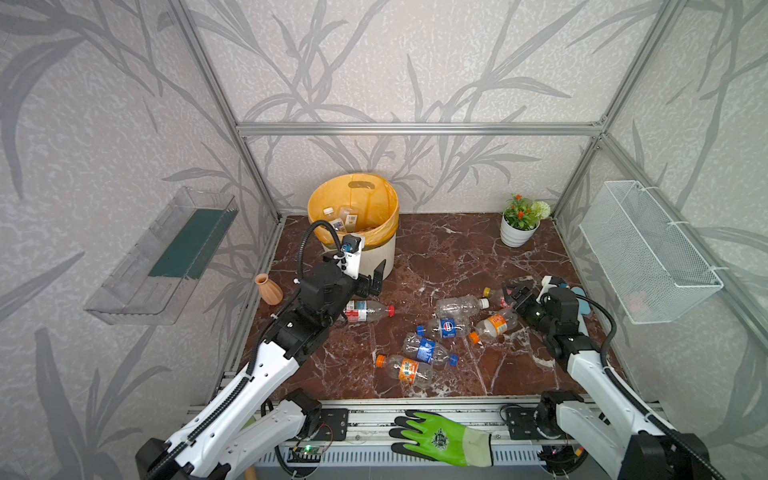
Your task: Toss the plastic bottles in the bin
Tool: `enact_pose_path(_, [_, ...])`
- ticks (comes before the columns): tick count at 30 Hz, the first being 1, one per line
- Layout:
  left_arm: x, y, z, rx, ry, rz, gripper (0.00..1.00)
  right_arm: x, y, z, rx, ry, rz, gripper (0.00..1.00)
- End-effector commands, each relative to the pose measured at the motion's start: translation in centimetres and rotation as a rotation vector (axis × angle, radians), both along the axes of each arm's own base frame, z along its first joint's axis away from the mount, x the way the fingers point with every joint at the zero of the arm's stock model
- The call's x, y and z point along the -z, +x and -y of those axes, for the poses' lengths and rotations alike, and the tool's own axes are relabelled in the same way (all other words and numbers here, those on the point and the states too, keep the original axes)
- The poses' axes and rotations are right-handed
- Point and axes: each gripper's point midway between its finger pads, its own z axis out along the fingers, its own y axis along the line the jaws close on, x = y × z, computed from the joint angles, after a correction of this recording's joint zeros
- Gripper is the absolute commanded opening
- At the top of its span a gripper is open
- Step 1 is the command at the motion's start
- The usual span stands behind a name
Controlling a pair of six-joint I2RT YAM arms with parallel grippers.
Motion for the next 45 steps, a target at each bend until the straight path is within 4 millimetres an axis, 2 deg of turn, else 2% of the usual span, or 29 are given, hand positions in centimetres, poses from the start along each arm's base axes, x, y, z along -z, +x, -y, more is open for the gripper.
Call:
enact_pose_path(1, [0.8,-0.7,-0.1,-0.021,-0.024,-0.005,0.99,1.5,-0.8,-0.2,0.007,-0.013,-0.075,0.89])
enact_pose_path(5, [2.1,-0.9,0.1,-0.024,-0.005,-0.033,0.99,2.7,-1.7,-0.5,0.005,-0.008,-0.136,0.88])
enact_pose_path(10, [2.8,-1.0,-0.5,-0.054,0.001,-0.038,0.99,3.7,-2.7,-1.1,-0.011,-0.011,-0.191,0.86])
enact_pose_path(19, [2.9,-1.1,-1.2,-0.083,0.017,-0.035,0.99,6.0,-4.6,-1.6,-0.038,-0.017,-0.293,0.85])
enact_pose_path(25, [3.0,-1.0,-1.1,-0.082,0.019,-0.042,0.99,6.4,-6.0,-1.6,-0.054,-0.032,-0.328,0.85])
enact_pose_path(36, [3.3,-1.0,-1.1,-0.086,0.017,-0.05,0.99,8.3,-10.1,-3.0,-0.158,-0.057,-0.455,0.86])
enact_pose_path(40, [3.4,-0.9,-1.1,-0.085,0.018,-0.053,0.99,8.8,-10.3,-3.6,-0.174,-0.055,-0.467,0.83])
enact_pose_path(45, [3.5,-0.9,-1.1,-0.086,0.017,-0.054,0.99,9.4,-9.4,-4.5,-0.178,-0.027,-0.458,0.82])
